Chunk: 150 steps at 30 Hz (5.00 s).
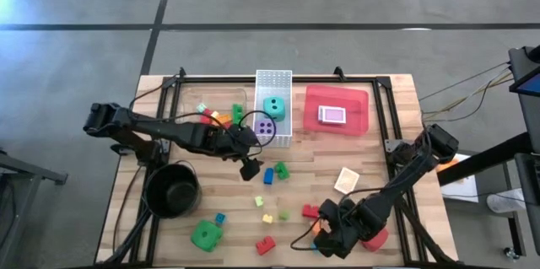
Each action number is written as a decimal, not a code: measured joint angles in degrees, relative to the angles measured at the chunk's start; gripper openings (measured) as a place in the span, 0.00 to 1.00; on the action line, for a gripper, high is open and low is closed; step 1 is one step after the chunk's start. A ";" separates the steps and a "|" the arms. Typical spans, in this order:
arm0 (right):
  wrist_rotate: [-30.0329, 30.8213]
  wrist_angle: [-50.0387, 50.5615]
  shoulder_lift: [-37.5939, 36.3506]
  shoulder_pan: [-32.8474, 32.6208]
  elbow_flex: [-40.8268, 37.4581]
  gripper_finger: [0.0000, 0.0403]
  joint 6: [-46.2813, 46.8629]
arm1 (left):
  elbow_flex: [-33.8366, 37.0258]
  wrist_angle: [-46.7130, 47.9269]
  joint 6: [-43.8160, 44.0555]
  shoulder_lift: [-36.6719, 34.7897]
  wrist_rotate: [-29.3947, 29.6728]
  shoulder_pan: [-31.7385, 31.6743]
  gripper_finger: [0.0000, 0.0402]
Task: Pick & Place Toys
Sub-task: Put the orange game piece into the transparent bin
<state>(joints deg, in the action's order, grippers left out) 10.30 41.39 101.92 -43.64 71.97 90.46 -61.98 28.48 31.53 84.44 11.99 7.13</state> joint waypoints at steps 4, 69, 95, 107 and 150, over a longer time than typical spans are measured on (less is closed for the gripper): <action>0.35 0.25 1.46 -0.35 1.00 0.70 2.19 | 0.00 -0.28 0.00 0.00 0.00 0.56 0.94; 26.71 12.30 -2.37 0.95 12.98 0.31 -35.33 | 0.11 -27.90 1.76 -0.24 -18.81 3.68 0.94; 25.26 -9.24 -9.06 7.29 12.89 0.31 -57.76 | 0.17 -39.22 -25.66 0.62 -11.97 12.19 0.94; 25.41 -11.27 -8.73 8.52 12.96 0.31 -60.90 | 0.08 -42.03 -25.14 3.33 -11.13 12.34 0.94; 24.55 -14.68 -8.10 9.62 12.65 0.32 -62.46 | 0.07 -43.07 -25.92 3.50 -10.23 12.34 0.32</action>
<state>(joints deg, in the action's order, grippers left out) 34.85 26.71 93.82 -34.02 84.62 28.01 -61.91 -14.59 5.61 87.94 1.76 19.46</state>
